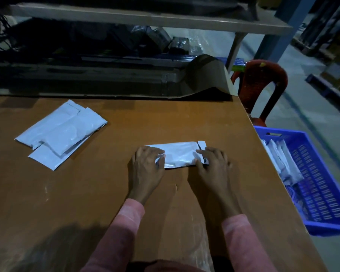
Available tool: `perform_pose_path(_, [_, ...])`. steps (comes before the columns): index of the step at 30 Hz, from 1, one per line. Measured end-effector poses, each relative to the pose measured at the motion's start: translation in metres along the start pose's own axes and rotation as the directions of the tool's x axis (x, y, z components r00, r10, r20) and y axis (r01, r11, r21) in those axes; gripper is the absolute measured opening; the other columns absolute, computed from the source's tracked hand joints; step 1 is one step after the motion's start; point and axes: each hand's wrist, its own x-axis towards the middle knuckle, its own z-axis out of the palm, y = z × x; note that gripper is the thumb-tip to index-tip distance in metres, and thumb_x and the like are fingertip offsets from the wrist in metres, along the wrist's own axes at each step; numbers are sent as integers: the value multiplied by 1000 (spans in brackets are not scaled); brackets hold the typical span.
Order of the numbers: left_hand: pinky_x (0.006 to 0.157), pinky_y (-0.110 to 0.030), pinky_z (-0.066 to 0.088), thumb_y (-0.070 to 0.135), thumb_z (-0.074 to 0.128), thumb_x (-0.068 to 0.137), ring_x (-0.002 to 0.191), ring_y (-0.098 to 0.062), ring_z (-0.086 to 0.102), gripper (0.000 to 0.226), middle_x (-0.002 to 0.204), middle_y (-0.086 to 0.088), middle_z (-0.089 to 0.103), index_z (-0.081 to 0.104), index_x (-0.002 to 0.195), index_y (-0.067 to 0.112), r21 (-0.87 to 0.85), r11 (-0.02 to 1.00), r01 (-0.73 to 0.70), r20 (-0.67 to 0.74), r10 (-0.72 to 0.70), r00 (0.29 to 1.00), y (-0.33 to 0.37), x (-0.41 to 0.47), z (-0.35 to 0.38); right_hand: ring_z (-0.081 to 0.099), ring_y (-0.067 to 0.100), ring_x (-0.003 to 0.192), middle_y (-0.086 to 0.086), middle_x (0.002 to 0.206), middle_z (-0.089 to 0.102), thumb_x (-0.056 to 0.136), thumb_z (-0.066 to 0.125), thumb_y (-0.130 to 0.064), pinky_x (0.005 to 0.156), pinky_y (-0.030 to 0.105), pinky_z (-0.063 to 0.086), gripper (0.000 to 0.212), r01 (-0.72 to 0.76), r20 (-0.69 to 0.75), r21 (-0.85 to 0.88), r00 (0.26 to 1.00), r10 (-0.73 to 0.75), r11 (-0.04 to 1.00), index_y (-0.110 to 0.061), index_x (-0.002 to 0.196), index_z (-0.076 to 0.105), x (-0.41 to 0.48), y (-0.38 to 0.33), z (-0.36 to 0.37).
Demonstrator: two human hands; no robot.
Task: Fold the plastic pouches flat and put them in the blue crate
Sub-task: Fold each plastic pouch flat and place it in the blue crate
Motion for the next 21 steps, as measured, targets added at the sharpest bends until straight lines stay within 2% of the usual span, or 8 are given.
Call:
perform_pose_path(2, [100,-48,44,29,58,96,116,-30,57,25,117,1,71,74,113,17,95,993,-71,20,69,997,8,9,-1,50,17,122,-11,127,62,90,63,-42,95,47,40,26,73,-26,7,997,-73,997,-38,114,71,12,-13,0])
perform_pose_path(4, [106,-51,42,34,49,99,124,-35,55,38,129,-6,68,70,123,14,181,977,-109,102,92,991,12,17,2,50,18,125,-8,131,61,89,57,-44,98,46,36,33,116,3,19,993,-116,993,-37,118,70,24,-25,3])
perform_pose_path(7, [115,-54,34,46,31,103,139,-39,43,57,151,-11,52,57,141,13,290,951,-105,269,24,963,7,22,11,46,23,133,0,145,54,92,51,-47,104,45,29,42,137,138,-13,981,-134,991,-34,130,65,35,-35,15])
perform_pose_path(10, [124,-50,22,52,19,105,152,-34,29,66,164,-10,35,42,155,14,293,949,-114,374,-4,928,-6,16,22,32,21,146,1,161,35,102,45,-51,113,50,21,50,137,299,-88,948,-106,987,-34,149,47,35,-33,30])
perform_pose_path(14, [128,-45,5,52,16,107,158,-27,14,66,170,-7,21,30,161,15,275,953,-125,374,14,927,-14,3,29,18,20,153,0,166,24,102,22,-58,120,51,12,60,179,361,-123,924,-124,976,-35,155,34,20,-24,34])
perform_pose_path(18, [129,-44,1,48,20,109,159,-24,7,64,171,-6,17,27,162,13,274,954,-122,348,20,937,-5,1,28,8,18,155,-1,168,15,104,31,-53,122,51,9,55,181,348,-129,929,-126,975,-37,156,28,10,-20,30])
perform_pose_path(21, [129,-41,-1,46,20,109,159,-22,5,62,171,-3,15,25,162,15,237,965,-115,359,23,933,4,-2,30,3,16,156,-4,169,11,104,25,-56,122,51,9,55,151,323,-132,941,-102,980,-40,157,23,5,-17,27])
